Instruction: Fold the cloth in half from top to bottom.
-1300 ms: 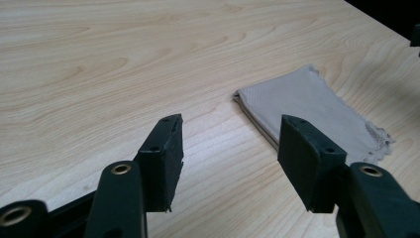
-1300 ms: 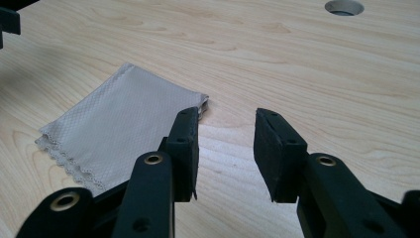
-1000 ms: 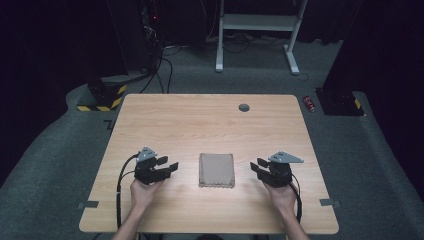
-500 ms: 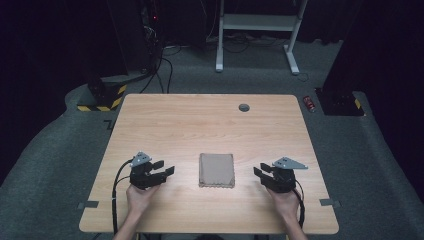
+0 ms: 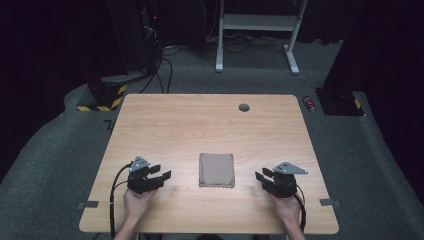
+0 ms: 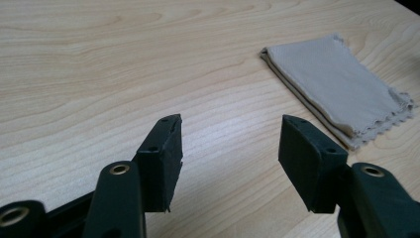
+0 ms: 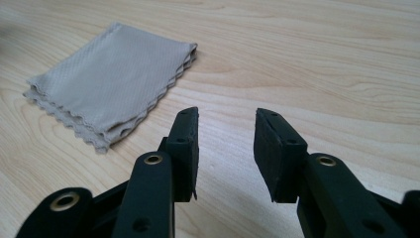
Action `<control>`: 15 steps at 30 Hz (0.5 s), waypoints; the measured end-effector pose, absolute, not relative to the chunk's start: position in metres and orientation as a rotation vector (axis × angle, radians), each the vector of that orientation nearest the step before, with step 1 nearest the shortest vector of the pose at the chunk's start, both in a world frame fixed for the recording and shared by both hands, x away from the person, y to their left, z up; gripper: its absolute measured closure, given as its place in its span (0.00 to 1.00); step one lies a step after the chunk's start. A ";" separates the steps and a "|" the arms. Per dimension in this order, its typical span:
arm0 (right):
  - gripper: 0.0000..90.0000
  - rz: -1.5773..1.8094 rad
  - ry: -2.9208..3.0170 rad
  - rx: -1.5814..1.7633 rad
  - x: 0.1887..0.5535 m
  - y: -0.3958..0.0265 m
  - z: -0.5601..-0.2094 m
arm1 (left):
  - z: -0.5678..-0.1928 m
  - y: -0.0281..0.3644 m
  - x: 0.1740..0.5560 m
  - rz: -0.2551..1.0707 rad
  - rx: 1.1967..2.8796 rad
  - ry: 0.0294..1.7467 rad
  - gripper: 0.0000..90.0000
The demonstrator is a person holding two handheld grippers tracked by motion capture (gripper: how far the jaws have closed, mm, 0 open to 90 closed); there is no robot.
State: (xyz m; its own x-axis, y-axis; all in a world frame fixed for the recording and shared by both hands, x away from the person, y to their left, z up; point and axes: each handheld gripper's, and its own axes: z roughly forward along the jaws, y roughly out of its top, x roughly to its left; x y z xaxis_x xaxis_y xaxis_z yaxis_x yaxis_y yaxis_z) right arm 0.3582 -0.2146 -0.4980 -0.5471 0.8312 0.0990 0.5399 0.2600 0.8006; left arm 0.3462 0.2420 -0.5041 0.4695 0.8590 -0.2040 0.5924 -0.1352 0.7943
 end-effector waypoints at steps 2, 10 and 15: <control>0.69 1.171 2.196 1.259 0.357 -0.215 -0.500 | -0.506 0.243 0.345 0.388 1.847 1.228 0.47; 0.68 1.083 2.209 1.258 0.355 -0.218 -0.510 | -0.512 0.244 0.339 0.466 1.896 1.250 0.46; 0.68 1.034 2.208 1.253 0.355 -0.220 -0.514 | -0.517 0.243 0.339 0.510 1.938 1.255 0.46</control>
